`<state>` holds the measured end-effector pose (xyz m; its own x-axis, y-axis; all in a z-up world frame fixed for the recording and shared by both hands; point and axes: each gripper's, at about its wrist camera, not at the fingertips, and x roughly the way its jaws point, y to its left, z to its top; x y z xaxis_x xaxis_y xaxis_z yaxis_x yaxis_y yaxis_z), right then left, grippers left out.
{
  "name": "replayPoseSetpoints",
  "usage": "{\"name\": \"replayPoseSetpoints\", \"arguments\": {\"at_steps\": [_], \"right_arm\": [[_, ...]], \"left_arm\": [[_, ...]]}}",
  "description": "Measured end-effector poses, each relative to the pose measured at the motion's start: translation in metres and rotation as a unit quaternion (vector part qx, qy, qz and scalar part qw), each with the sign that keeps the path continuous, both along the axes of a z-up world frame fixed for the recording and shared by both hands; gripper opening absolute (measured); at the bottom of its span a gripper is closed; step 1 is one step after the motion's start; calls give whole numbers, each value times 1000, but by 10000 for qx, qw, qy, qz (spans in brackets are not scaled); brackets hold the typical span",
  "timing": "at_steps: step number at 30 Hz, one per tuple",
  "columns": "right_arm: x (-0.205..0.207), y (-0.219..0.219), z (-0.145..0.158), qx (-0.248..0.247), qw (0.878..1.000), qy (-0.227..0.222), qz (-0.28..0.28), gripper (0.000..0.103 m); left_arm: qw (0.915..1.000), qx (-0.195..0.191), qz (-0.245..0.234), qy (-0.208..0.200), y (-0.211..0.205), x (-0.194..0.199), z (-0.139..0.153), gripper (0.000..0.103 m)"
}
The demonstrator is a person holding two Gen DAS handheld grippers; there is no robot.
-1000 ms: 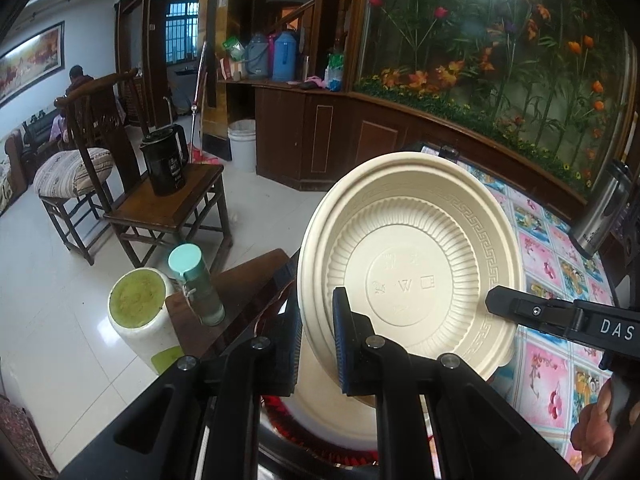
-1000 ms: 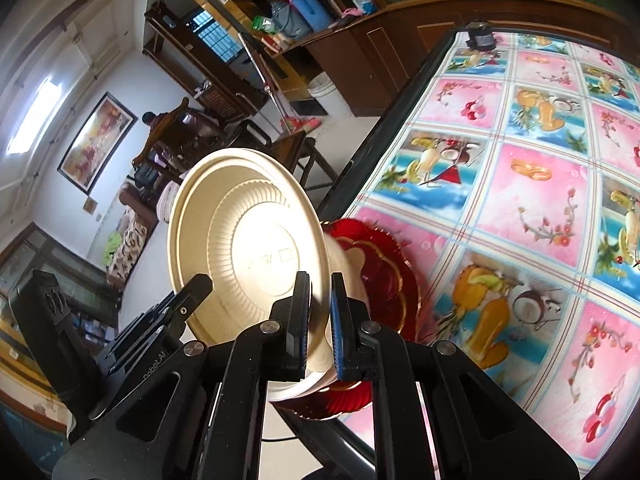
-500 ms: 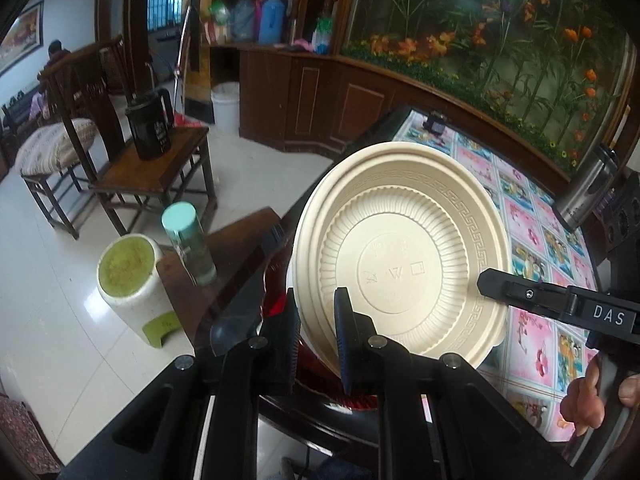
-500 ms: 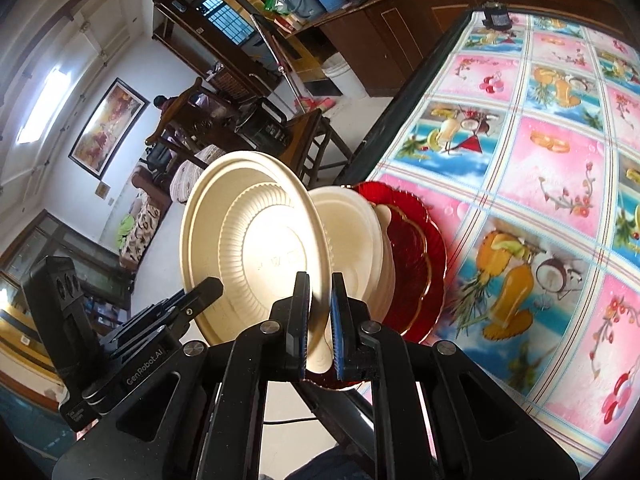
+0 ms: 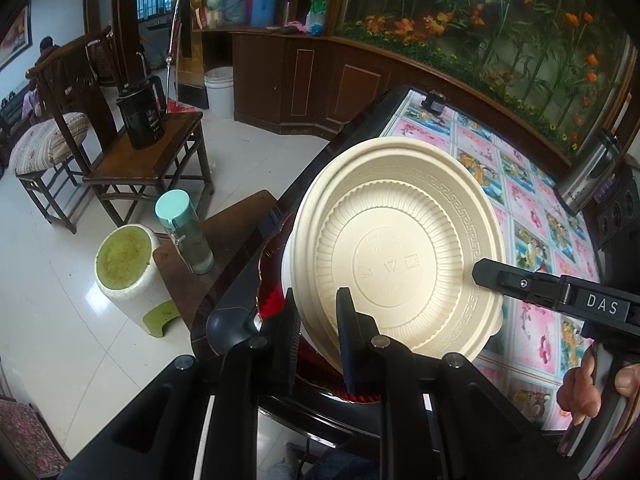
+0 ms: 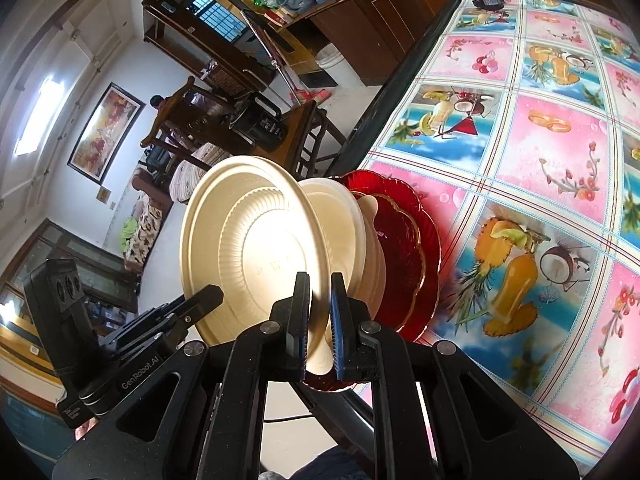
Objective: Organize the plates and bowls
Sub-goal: 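Lower the tan bowl onto the plates atop the red stack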
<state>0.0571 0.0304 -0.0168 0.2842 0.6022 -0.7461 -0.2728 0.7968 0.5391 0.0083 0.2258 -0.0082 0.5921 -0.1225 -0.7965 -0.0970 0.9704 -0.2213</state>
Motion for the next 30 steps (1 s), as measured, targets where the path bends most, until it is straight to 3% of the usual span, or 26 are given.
{"name": "replayPoseSetpoints", "arguments": {"at_steps": [10, 21, 25, 30], "right_arm": [[5, 2, -8, -69, 10000, 72, 7, 9], [8, 2, -12, -71, 9999, 102, 28, 9], [8, 3, -13, -52, 9999, 130, 32, 10], [10, 2, -15, -85, 9999, 135, -18, 11]], "left_arm": [[9991, 414, 0, 2, -6, 5, -3, 19], [9933, 1136, -17, -224, -20, 5, -1, 21], [9899, 1371, -30, -349, -23, 4, 1, 22], [9800, 1895, 169, -582, -26, 1, 6, 24]]}}
